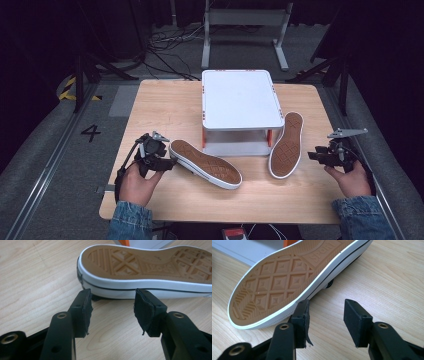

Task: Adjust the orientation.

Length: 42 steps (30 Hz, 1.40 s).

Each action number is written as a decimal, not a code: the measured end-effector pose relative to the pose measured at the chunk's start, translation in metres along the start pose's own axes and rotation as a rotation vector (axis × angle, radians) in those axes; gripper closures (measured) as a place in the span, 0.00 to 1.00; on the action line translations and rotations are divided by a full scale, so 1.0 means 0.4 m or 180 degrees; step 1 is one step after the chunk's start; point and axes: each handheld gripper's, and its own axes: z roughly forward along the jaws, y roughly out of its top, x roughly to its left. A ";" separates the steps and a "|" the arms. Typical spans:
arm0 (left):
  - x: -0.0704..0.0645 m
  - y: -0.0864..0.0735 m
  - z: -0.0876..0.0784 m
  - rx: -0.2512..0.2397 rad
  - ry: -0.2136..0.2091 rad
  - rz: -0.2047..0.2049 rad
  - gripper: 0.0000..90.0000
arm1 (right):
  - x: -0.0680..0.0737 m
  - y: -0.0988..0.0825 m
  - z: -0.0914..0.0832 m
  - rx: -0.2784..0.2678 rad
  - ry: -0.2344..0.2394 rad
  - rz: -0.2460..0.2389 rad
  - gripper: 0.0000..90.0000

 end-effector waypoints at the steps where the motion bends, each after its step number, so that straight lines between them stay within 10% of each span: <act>1: -0.007 0.004 -0.001 -0.0008 -0.0010 0.0062 0.55 | -0.001 0.000 0.000 0.0000 0.0006 0.0011 0.64; 14: -0.060 0.061 0.035 0.0075 -0.0194 0.0220 0.81 | 0.008 -0.008 0.017 0.0048 0.0062 0.0038 0.64; 23: -0.086 0.081 0.053 0.0158 -0.0044 0.0368 1.00 | -0.003 -0.019 0.006 0.0008 0.0062 0.0112 0.64; 34: -0.071 -0.003 0.052 0.0657 -0.0390 0.0345 0.99 | -0.004 -0.014 0.003 -0.0007 0.0058 0.0098 0.62; 42: -0.068 -0.053 0.054 0.0801 -0.0425 0.0406 0.75 | -0.002 -0.014 0.004 -0.0007 0.0041 0.0090 0.60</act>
